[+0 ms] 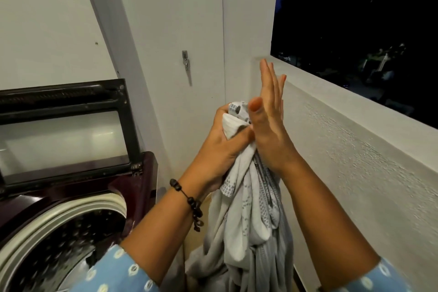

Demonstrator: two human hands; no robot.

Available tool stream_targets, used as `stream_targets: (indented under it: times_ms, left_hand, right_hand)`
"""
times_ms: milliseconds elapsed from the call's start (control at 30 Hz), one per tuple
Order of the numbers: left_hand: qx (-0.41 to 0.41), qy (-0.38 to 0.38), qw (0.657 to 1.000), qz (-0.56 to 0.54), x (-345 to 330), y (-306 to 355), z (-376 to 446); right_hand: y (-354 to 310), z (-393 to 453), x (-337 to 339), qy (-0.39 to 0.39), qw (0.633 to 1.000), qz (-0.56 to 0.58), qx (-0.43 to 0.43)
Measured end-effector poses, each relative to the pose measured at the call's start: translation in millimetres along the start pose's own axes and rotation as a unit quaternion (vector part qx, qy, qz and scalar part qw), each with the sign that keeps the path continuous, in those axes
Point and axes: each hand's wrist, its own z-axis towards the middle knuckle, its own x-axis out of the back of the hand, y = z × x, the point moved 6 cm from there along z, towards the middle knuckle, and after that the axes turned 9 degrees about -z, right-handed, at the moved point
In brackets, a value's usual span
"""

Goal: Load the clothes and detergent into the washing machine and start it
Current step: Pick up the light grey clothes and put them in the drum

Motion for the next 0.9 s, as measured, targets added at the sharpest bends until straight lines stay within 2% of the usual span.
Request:
stream_targets:
  times_ms: [67,133,200,267,333,400,467,533,600,700,767,833,900]
  left_hand:
    - [-0.02,0.065,0.998,0.008,8.3,4.7,-1.8]
    - [-0.026,0.125,0.992,-0.007,19.6,9.5,-3.4]
    - [-0.024,0.175,0.983,-0.046,32.2,15.6,-2.0]
    - [-0.027,0.21,0.972,-0.102,46.5,22.1,2.2]
    - [-0.021,0.233,0.958,-0.169,56.3,26.1,5.1]
    - [0.006,0.244,0.94,-0.237,54.9,23.5,1.6]
    - [0.04,0.244,0.928,-0.279,49.1,16.4,-4.1]
    - [0.054,0.237,0.925,-0.291,50.6,14.4,-9.1]
    - [0.027,0.247,0.934,-0.258,65.4,20.2,-12.1]
    - [-0.024,0.257,0.959,-0.118,98.5,41.8,-17.4]
    - [-0.011,0.227,0.974,-0.014,112.4,53.3,-23.4]
    - [-0.041,0.225,0.966,0.121,124.9,73.3,-34.8]
    - [-0.114,0.206,0.934,0.27,123.5,99.4,-45.5]
  right_hand:
    - [7.6,-0.9,-2.8,-0.01,0.999,-0.036,-0.009]
    - [19.1,-8.6,-10.8,-0.052,0.997,0.014,-0.049]
    - [32.6,-24.8,-27.0,-0.117,0.987,0.065,-0.086]
    - [44.1,-48.3,-49.4,-0.19,0.975,0.063,-0.1]
    - [52.3,-69.0,-73.1,-0.232,0.964,0.064,-0.111]
    - [53.1,-80.4,-91.6,-0.218,0.957,0.138,-0.135]
    - [53.1,-84.4,-102.8,-0.161,0.942,0.248,-0.161]
    - [55.7,-82.9,-106.4,-0.097,0.928,0.304,-0.19]
    - [57.2,-78.2,-102.8,-0.073,0.93,0.298,-0.2]
    - [59.9,-66.4,-94.4,-0.113,0.945,0.243,-0.187]
    - [64.2,-56.3,-85.4,-0.141,0.961,0.159,-0.176]
    - [68.2,-45.9,-77.2,-0.164,0.971,0.062,-0.162]
    - [66.9,-39.0,-72.8,-0.197,0.968,-0.015,-0.154]
